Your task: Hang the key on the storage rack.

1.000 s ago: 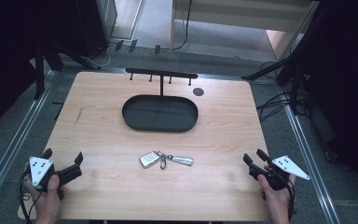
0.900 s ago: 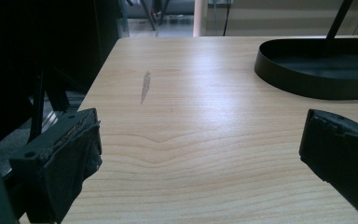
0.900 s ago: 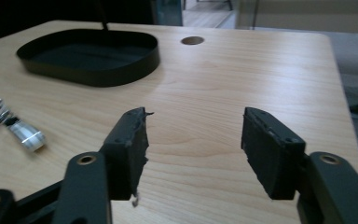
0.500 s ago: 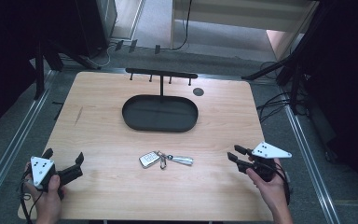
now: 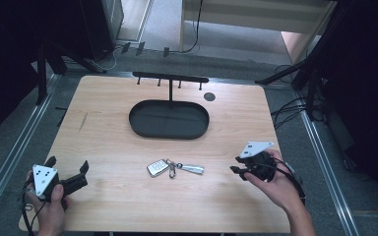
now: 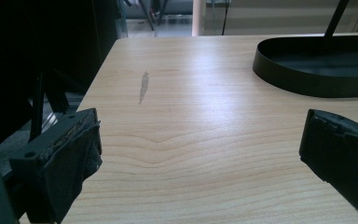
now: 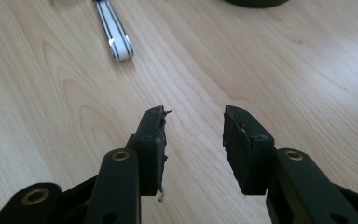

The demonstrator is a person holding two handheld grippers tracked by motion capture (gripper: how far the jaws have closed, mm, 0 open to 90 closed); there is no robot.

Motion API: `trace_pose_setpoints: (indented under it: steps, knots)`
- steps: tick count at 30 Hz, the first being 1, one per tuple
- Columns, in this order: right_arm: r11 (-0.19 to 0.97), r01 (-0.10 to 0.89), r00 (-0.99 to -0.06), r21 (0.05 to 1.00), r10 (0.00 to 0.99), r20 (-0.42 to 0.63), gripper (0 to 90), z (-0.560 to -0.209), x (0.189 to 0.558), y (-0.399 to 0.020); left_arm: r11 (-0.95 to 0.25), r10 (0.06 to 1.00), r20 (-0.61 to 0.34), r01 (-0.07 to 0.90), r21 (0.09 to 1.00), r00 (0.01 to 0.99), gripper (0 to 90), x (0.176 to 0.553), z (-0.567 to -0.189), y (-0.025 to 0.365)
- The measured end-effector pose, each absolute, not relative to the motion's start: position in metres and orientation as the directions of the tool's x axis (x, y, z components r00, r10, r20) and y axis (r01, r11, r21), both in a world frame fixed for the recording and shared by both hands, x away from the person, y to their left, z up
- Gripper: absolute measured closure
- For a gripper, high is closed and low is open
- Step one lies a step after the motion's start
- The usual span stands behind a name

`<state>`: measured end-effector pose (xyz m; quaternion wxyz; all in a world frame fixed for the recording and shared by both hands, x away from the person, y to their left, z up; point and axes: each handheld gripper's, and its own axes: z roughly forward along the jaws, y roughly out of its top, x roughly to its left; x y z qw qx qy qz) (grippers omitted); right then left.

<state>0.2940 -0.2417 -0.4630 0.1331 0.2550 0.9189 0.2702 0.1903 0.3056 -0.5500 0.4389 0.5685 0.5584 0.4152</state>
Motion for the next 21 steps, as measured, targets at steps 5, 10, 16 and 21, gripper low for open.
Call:
trace_pose_setpoints:
  steps: [5, 10, 16, 21]
  knots:
    - [0.831, 0.372, -0.881, 0.413, 0.456, -0.123, 57.7, -0.463, 0.297, -0.217, 0.005, 0.999, -0.015, 0.270, 0.963, 0.032, 0.0, 0.190, -0.550, 0.305]
    - [0.872, 0.359, -0.890, 0.333, 0.428, -0.160, 59.4, -0.467, 0.298, -0.200, 0.007, 0.999, -0.016, 0.270, 0.963, 0.033, 0.0, 0.190, -0.550, 0.305]
    - [0.902, 0.347, -0.911, 0.256, 0.389, -0.134, 67.2, -0.467, 0.302, -0.186, 0.001, 0.999, -0.011, 0.272, 0.962, 0.036, 0.0, 0.190, -0.550, 0.305]
    - [0.925, 0.329, -0.927, 0.191, 0.355, -0.123, 65.1, -0.465, 0.307, -0.173, -0.004, 0.999, -0.007, 0.272, 0.962, 0.039, 0.0, 0.191, -0.550, 0.304]
